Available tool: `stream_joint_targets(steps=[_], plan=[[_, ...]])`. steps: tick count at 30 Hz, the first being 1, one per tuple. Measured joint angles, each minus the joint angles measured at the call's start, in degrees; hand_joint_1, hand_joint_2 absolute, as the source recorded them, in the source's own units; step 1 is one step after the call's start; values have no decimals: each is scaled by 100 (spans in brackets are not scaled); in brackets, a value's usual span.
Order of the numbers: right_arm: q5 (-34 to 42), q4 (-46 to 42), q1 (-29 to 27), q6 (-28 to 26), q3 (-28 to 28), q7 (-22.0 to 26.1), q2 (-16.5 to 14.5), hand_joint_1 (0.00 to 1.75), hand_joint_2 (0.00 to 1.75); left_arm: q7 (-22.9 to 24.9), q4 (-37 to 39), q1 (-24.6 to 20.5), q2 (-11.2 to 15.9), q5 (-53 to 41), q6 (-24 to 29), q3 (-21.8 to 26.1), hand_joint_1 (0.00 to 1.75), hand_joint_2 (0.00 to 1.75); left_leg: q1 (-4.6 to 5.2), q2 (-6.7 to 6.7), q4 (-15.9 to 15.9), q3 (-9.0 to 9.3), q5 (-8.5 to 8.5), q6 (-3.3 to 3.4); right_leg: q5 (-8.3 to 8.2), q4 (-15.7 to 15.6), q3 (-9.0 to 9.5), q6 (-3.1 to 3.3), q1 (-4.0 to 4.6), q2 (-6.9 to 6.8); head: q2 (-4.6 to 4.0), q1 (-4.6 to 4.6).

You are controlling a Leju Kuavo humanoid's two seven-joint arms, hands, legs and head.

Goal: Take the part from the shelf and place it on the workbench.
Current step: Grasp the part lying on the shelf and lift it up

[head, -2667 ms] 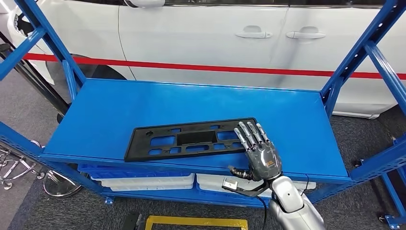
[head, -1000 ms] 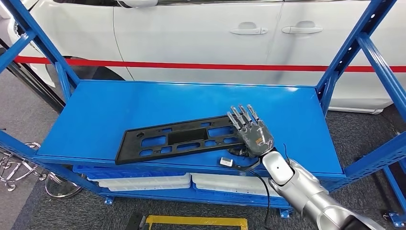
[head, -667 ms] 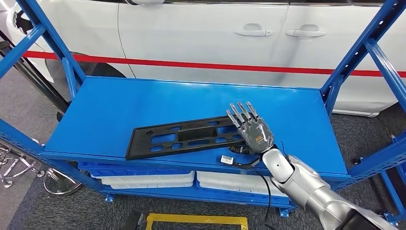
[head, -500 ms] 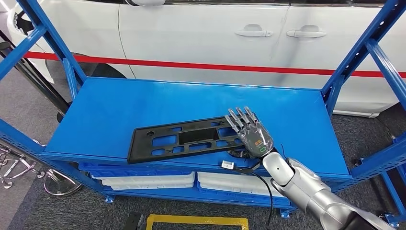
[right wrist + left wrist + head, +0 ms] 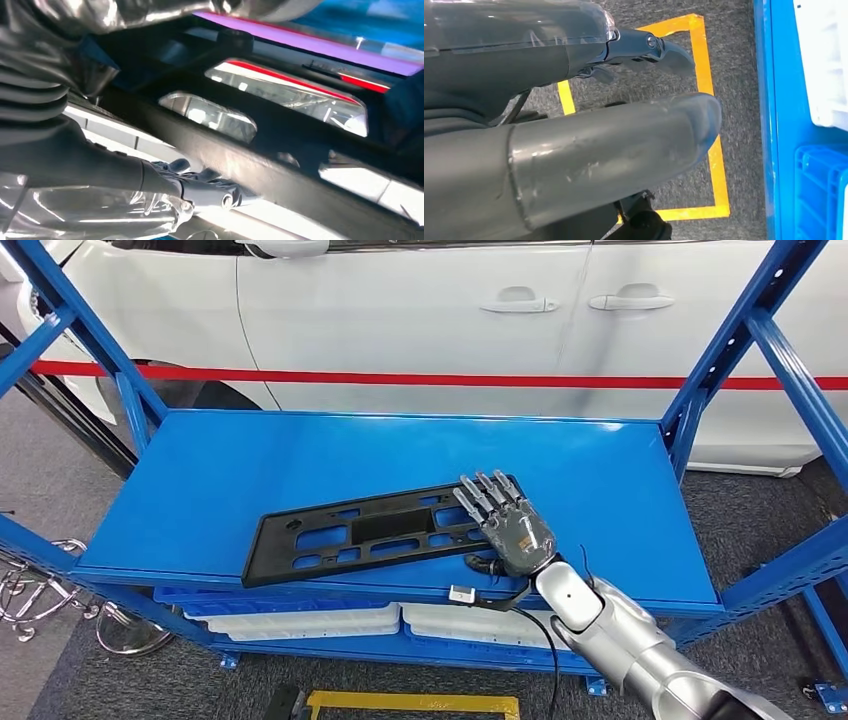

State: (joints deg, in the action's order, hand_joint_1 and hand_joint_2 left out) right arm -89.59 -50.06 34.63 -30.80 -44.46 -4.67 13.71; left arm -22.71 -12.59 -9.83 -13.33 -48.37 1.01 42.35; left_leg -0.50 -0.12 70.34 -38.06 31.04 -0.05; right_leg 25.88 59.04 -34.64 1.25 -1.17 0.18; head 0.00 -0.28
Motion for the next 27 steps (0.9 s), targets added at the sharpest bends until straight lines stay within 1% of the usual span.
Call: stream_joint_targets(steps=[1,2,3,4,5,7,8,9,10,11,12,13,14,15,16,17,18,19,20,22,23,24,25,26,27], plan=[[0,-1,-9,0,37,38,-27,0,175,0,0,-5,1,0,2,-1,0,0,13,0,-449,203,-216,48,1,-3,12,-2,2,9,0,0],[0,-1,-17,0,66,66,-49,0,175,0,0,-14,3,0,4,-1,0,0,30,2,-848,390,-368,98,0,-6,20,-15,10,16,-1,1],[0,-1,-28,0,92,83,-66,0,175,0,0,-22,5,0,5,-2,0,0,51,3,-1133,523,-456,143,-4,-11,21,-36,11,19,-1,1],[0,-1,-40,0,111,90,-79,0,175,0,0,-26,7,0,5,-2,0,0,70,4,-1271,586,-473,176,-11,-19,21,-66,7,19,-1,2],[0,-1,-49,0,127,94,-88,0,175,0,0,-26,7,0,5,-3,0,0,82,4,-1295,597,-469,195,-25,-37,24,-104,7,20,-1,2],[0,1,-64,0,159,103,-97,0,175,0,0,-19,5,0,4,-4,0,0,64,8,-1398,644,-535,236,-24,-57,42,-172,6,14,0,4],[0,3,-72,0,175,107,-99,0,175,0,0,-20,4,0,4,-5,0,0,48,15,-1463,668,-579,262,43,16,13,-194,11,9,0,6],[0,5,-83,0,191,110,-97,0,175,0,0,-22,3,0,4,-7,0,0,33,22,-1522,685,-620,284,180,211,-74,-211,15,4,0,8],[0,9,-99,0,203,111,-97,20,175,0,0,-24,2,0,4,-8,0,0,32,28,-1541,679,-639,297,368,523,-218,-222,11,-1,0,10],[0,10,-123,0,211,112,-98,64,175,0,0,-22,2,0,3,-8,0,0,36,30,-1542,663,-646,310,567,898,-395,-234,10,-1,0,9],[1,11,-149,0,219,114,-99,107,175,0,0,-16,2,0,-2,-8,0,0,41,30,-1534,649,-647,313,705,1235,-550,-250,7,-1,0,9],[2,12,-173,0,227,120,-101,151,175,0,0,-8,2,0,-6,-8,0,0,44,29,-1522,640,-646,312,739,1422,-632,-263,1,-2,0,9],[5,12,-190,0,242,134,-101,175,175,0,0,0,2,0,-11,-9,0,0,44,25,-1504,635,-641,307,657,1395,-609,-271,-5,-3,0,9],[8,12,-199,0,262,151,-101,175,175,0,0,7,1,0,-16,-12,0,0,42,19,-1477,633,-629,295,482,1151,-479,-272,-10,-6,0,9],[11,12,-205,0,289,169,-101,175,175,0,0,10,-1,0,-18,-18,0,0,40,12,-1439,628,-607,274,284,751,-279,-260,-14,-10,0,10],[13,12,-211,0,321,189,-103,175,175,0,0,10,-3,0,-22,-24,0,0,51,6,-1390,611,-580,245,141,384,-93,-241,-6,-13,0,10],[14,10,-219,0,355,203,-108,175,175,0,0,10,-5,-1,-27,-30,0,0,59,2,-1346,589,-556,216,60,124,30,-215,4,-14,0,9],[13,7,-233,0,389,215,-114,175,175,0,0,9,-6,-2,-31,-35,0,0,69,0,-1312,567,-540,186,44,-4,83,-187,15,-12,0,7],[12,4,-250,0,415,226,-120,175,175,-1,0,9,-7,-3,-36,-38,0,0,76,0,-1294,550,-534,162,58,-5,76,-161,28,-9,0,6],[7,-1,-281,0,465,240,-126,175,175,-1,0,12,-6,-7,-42,-41,0,0,65,-3,-1271,537,-512,111,40,-20,66,-100,14,-9,0,5],[5,-2,-286,0,493,247,-128,175,175,-1,0,13,-5,-8,-44,-43,0,0,57,-3,-1193,503,-447,79,27,-38,71,-66,1,-12,0,5],[2,-7,-288,0,525,254,-135,175,175,-1,0,13,-5,-8,-47,-44,0,0,46,-4,-1005,420,-322,41,14,-57,74,-36,-15,-16,0,4],[1,-13,-292,0,554,264,-141,175,175,-2,0,13,-5,-8,-50,-45,0,0,30,-2,-702,282,-149,5,7,-64,74,-18,-21,-19,0,3],[1,-21,-304,0,579,273,-150,175,175,-2,0,15,-5,-8,-52,-45,0,0,17,-1,-309,99,39,-26,5,-63,68,-6,-20,-20,0,3],[0,-28,-320,0,601,283,-157,175,175,-1,0,19,-5,-7,-55,-45,0,0,3,0,77,-84,185,-48,6,-57,61,-4,-17,-21,0,3]])
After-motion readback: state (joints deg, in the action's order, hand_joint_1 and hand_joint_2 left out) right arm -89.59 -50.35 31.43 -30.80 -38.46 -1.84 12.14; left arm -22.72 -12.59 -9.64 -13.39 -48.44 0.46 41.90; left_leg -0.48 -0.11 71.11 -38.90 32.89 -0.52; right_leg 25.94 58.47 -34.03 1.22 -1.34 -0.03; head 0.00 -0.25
